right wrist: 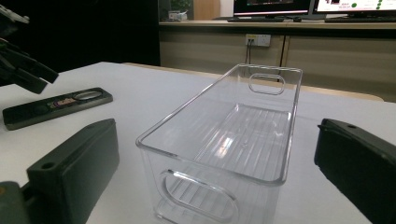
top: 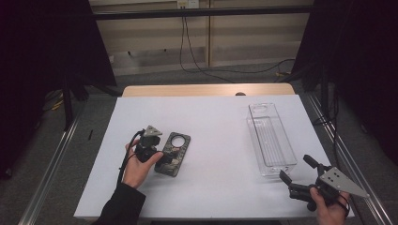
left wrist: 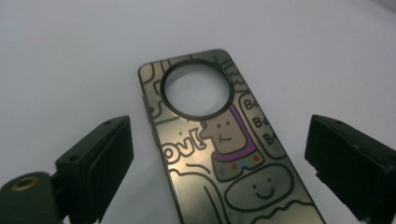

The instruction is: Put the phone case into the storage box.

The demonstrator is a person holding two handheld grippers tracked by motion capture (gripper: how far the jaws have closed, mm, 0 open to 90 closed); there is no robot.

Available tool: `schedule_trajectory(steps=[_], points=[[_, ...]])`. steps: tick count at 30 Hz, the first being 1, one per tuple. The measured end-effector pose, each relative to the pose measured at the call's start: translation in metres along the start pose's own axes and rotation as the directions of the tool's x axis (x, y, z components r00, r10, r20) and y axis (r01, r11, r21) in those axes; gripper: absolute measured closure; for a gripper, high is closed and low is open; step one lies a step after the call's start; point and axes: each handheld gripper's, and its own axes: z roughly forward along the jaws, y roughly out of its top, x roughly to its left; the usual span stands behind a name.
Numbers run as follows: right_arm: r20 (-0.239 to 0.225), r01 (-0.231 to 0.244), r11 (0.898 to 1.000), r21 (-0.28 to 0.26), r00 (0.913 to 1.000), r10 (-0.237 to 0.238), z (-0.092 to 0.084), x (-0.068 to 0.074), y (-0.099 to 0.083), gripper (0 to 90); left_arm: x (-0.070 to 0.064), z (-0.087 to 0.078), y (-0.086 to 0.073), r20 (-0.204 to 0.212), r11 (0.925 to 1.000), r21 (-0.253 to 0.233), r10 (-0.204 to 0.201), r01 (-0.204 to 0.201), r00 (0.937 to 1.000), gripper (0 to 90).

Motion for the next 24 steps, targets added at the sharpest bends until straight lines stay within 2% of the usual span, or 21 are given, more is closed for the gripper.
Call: schedule_trajectory(steps=[5,7,11,13,16,20,23,24], points=[[-0.001,0.000,1.000,0.000,1.0000,0.000,0.001,0.000,0.000,0.0,0.000,0.014,0.013,-0.021,0.9970,0.077,-0.008,0.009,0.9997,9.0],[-0.002,0.000,1.000,0.001,1.0000,0.000,0.000,0.000,0.000,0.0,0.000,0.017,0.018,-0.013,0.9946,0.104,-0.001,0.002,0.9999,8.4],[0.000,-0.003,1.000,0.001,1.0000,0.003,0.000,-0.001,0.000,0.0,-0.006,0.022,0.019,-0.001,0.9929,0.119,0.008,-0.007,1.0000,7.7],[0.000,-0.006,1.000,0.000,1.0000,0.006,0.001,-0.001,0.000,0.0,-0.008,0.025,0.018,-0.010,0.9875,0.155,0.030,-0.028,0.9995,7.7],[-0.003,0.002,1.000,0.004,1.0000,-0.002,0.001,0.000,0.000,0.0,-0.007,0.028,0.018,-0.037,0.9850,0.172,0.017,-0.010,0.9992,7.7],[-0.002,-0.002,1.000,0.006,1.0000,0.002,0.001,0.000,-0.001,0.0,-0.008,0.033,0.018,-0.047,0.9794,0.202,0.007,0.002,0.9989,7.7],[-0.003,-0.001,1.000,0.004,1.0000,0.001,0.001,0.000,0.000,0.0,-0.010,0.036,0.019,-0.045,0.9781,0.208,0.008,0.002,0.9989,5.7],[-0.004,-0.001,1.000,0.005,1.0000,0.001,0.001,0.000,-0.001,0.0,-0.011,0.037,0.019,-0.051,0.9758,0.218,0.022,-0.010,0.9984,5.0]])
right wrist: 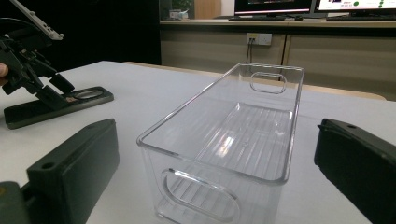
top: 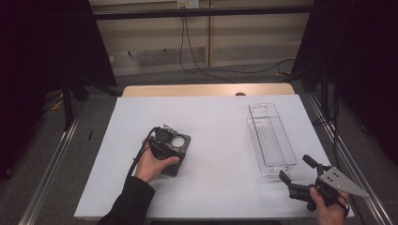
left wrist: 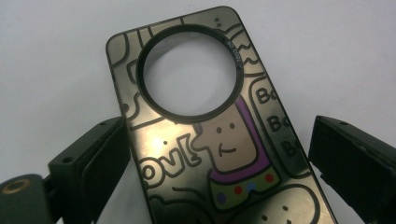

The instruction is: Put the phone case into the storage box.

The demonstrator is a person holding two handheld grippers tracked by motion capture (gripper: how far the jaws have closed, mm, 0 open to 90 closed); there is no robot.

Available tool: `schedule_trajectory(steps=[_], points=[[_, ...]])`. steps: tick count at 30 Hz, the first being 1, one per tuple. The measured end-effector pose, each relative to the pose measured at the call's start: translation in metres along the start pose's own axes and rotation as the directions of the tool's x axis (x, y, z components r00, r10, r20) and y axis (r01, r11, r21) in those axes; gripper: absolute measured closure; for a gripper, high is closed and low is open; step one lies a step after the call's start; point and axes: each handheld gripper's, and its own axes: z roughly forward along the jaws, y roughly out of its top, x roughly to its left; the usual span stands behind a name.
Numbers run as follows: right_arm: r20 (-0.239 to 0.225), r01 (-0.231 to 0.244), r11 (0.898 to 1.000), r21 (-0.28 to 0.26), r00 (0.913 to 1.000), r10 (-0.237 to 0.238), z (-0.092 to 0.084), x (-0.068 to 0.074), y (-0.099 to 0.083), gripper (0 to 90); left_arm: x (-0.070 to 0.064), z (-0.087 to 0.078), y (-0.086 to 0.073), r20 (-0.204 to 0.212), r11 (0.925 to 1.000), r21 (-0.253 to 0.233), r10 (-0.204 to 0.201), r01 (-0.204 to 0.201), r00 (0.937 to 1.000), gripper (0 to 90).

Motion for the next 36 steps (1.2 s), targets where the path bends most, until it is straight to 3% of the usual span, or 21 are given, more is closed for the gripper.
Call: schedule_trajectory(steps=[10,19,36], points=[[-0.004,0.000,1.000,0.003,1.0000,0.000,0.001,0.000,0.000,0.0,-0.004,0.011,0.001,-0.053,0.9989,0.046,-0.004,0.007,0.9986,0.0],[-0.004,-0.001,1.000,0.001,1.0000,0.001,0.000,0.000,0.000,0.0,-0.005,0.012,-0.002,-0.056,0.9994,0.025,-0.024,0.025,0.9982,0.0],[-0.009,0.003,1.000,0.003,0.9999,-0.003,0.000,0.000,0.000,0.0,-0.005,0.009,0.001,-0.056,0.9974,0.059,-0.039,0.043,0.9976,4.2]])
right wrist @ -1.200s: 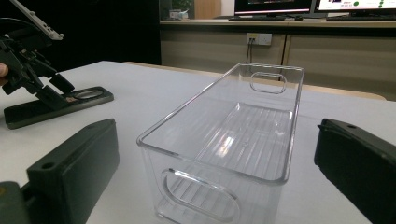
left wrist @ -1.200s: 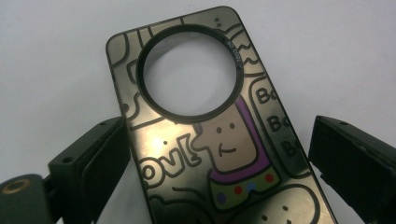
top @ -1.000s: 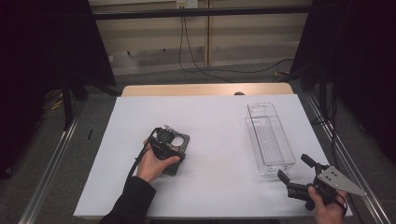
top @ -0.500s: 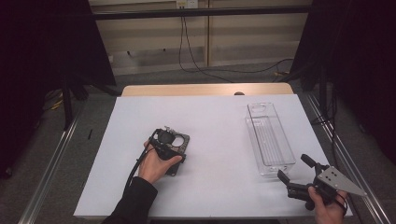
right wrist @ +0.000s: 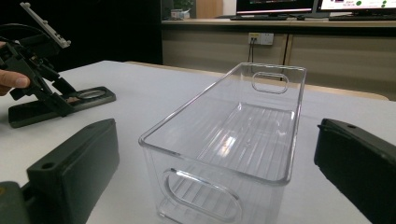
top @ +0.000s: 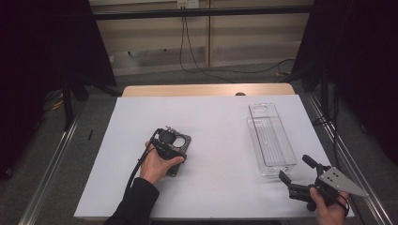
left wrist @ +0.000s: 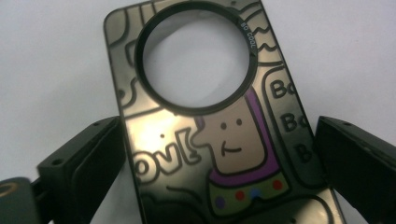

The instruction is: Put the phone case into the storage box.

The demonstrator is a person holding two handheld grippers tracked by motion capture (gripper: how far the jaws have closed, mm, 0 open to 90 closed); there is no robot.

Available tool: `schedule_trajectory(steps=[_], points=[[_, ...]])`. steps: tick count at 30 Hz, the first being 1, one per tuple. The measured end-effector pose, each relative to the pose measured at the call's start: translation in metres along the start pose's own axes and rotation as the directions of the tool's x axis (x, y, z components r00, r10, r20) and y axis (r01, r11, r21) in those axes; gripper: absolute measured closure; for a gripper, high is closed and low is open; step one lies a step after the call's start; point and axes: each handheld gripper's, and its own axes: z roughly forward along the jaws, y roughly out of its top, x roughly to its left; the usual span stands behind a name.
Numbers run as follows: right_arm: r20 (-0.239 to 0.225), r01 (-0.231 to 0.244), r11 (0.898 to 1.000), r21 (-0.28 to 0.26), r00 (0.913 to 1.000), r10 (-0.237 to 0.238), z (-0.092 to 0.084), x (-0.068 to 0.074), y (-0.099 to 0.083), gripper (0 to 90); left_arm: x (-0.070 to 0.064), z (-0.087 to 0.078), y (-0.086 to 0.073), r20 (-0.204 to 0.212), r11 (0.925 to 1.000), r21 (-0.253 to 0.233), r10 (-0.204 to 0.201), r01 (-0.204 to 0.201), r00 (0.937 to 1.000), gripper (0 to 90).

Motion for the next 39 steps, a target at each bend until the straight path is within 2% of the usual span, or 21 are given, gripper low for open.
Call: schedule_trajectory(steps=[7,13,39], points=[[0.000,0.000,1.000,0.000,1.0000,0.000,-0.0002,-0.0002,-0.0001,0.0,0.0017,-0.0023,0.0022,0.002,0.9996,0.024,0.014,-0.014,0.9999,8.3],[0.004,-0.001,1.000,-0.002,1.0000,0.001,-0.0002,-0.0004,0.0000,0.0,0.0030,-0.0034,0.0016,0.008,0.9999,0.013,0.001,-0.001,1.0000,11.1],[0.001,-0.001,1.000,-0.002,1.0000,0.001,0.0000,0.0001,0.0001,0.0,0.0053,-0.0069,-0.0004,0.017,0.9999,-0.011,0.010,-0.009,0.9998,12.1]])
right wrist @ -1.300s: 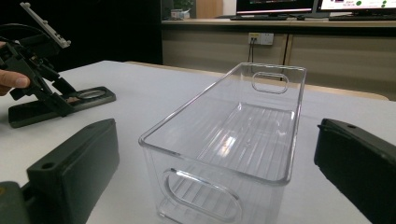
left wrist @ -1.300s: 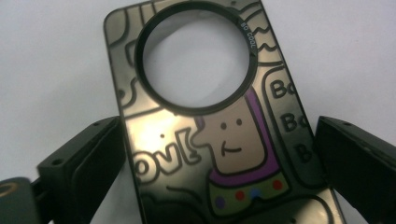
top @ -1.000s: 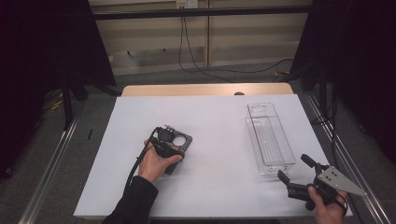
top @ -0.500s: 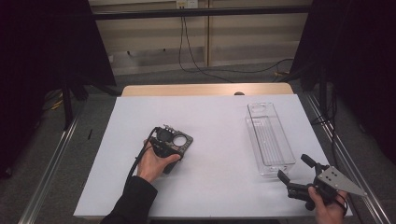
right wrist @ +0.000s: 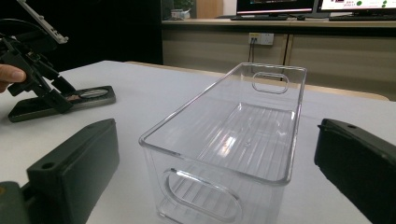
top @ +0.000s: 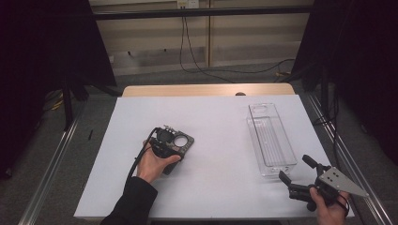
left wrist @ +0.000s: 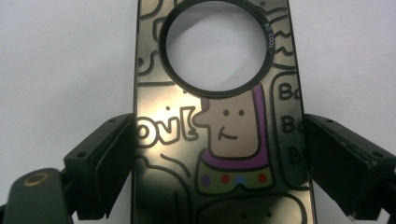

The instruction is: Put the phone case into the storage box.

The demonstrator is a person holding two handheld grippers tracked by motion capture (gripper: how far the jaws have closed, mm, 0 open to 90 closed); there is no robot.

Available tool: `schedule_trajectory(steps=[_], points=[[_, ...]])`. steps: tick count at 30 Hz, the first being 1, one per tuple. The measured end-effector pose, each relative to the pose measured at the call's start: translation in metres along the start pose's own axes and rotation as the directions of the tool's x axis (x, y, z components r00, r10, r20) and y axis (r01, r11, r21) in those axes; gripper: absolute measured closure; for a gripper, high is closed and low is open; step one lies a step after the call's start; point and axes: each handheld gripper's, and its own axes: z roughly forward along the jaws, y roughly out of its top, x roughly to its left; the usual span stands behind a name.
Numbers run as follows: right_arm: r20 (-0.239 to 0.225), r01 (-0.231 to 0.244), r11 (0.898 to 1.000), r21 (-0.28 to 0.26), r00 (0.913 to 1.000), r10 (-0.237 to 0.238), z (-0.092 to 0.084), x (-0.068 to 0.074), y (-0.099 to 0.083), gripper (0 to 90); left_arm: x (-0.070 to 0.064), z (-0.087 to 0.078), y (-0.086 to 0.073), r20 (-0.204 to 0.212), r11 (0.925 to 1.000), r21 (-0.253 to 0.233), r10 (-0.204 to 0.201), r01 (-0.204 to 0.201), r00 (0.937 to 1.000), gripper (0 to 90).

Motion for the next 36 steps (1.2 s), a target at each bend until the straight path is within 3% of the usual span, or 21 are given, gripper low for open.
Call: schedule_trajectory(steps=[7,12,15,19,24,26,30,34,36], points=[[0.000,0.001,1.000,0.001,1.0000,-0.001,0.000,0.000,0.000,0.0,0.000,-0.005,0.000,0.000,0.9994,-0.033,-0.006,0.006,1.0000,12.2],[0.000,0.000,1.000,0.000,1.0000,0.000,0.000,0.000,0.000,0.0,0.000,-0.012,0.000,0.000,0.9963,-0.086,-0.004,0.004,1.0000,12.2],[0.000,0.000,1.000,0.000,1.0000,0.000,0.000,0.000,0.000,0.0,0.001,-0.018,0.001,0.017,0.9924,-0.123,-0.002,0.004,0.9999,12.2],[0.000,0.001,1.000,0.001,1.0000,-0.001,0.000,0.000,0.000,0.0,0.001,-0.021,0.000,0.032,0.9912,-0.133,0.004,0.000,0.9995,12.2],[0.001,0.000,1.000,0.000,1.0000,0.000,0.000,0.000,0.000,0.0,0.000,-0.028,0.000,0.038,0.9816,-0.190,0.017,-0.009,0.9991,12.2],[0.001,0.000,1.000,0.000,1.0000,0.000,0.000,0.000,0.000,0.0,0.000,-0.030,0.000,0.014,0.9800,-0.199,0.018,-0.015,0.9997,12.2],[0.000,0.001,1.000,0.000,1.0000,-0.001,0.000,0.000,0.000,0.0,0.003,-0.034,-0.001,0.015,0.9763,-0.215,0.023,-0.020,0.9996,12.2],[0.001,0.001,1.000,-0.001,1.0000,-0.001,0.000,0.000,0.000,0.0,0.003,-0.040,-0.002,0.003,0.9629,-0.267,0.038,-0.035,0.9993,12.2],[0.001,0.001,1.000,-0.005,1.0000,-0.001,0.000,0.000,0.000,0.0,0.002,-0.043,-0.002,-0.029,0.9549,-0.294,0.037,-0.044,0.9989,12.2]])
